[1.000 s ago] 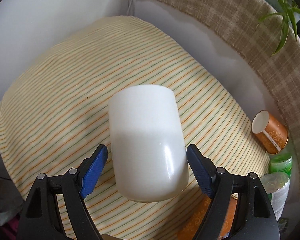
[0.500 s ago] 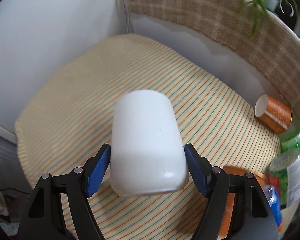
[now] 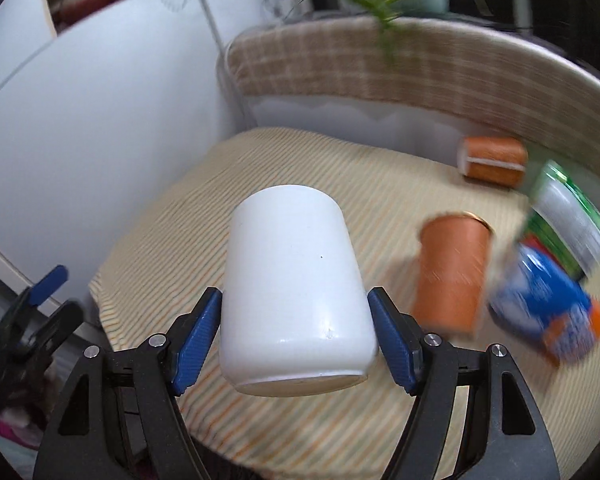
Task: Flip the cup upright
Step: 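Lift the white cup with the right tool and carry it toward the left tool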
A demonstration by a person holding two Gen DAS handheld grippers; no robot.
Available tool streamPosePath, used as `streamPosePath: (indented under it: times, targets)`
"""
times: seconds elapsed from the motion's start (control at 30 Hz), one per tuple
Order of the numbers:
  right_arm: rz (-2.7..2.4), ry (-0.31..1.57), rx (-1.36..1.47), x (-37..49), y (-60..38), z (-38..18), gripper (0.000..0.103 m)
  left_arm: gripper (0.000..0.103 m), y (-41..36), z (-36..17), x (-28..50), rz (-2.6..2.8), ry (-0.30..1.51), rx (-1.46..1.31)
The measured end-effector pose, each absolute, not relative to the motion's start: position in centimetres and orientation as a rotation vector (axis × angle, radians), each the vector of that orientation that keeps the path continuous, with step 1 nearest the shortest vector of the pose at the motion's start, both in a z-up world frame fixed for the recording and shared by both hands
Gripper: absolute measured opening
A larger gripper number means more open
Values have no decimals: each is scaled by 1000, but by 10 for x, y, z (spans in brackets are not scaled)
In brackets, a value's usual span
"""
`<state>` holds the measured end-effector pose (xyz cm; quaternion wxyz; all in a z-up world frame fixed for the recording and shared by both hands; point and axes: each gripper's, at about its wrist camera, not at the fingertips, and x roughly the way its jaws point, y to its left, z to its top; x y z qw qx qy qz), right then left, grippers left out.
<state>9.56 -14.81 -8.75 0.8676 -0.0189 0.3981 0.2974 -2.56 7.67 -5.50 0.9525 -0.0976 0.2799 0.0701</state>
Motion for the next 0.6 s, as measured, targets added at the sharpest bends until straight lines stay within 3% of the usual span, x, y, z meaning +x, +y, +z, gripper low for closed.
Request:
streamPosePath:
  times: [0.37, 0.6]
  targets:
    - [329, 814, 243, 45, -233, -126, 74, 102, 43, -59, -8, 30, 603, -192]
    - [248, 795, 254, 38, -238, -138, 74, 102, 35, -59, -6, 9, 612, -180]
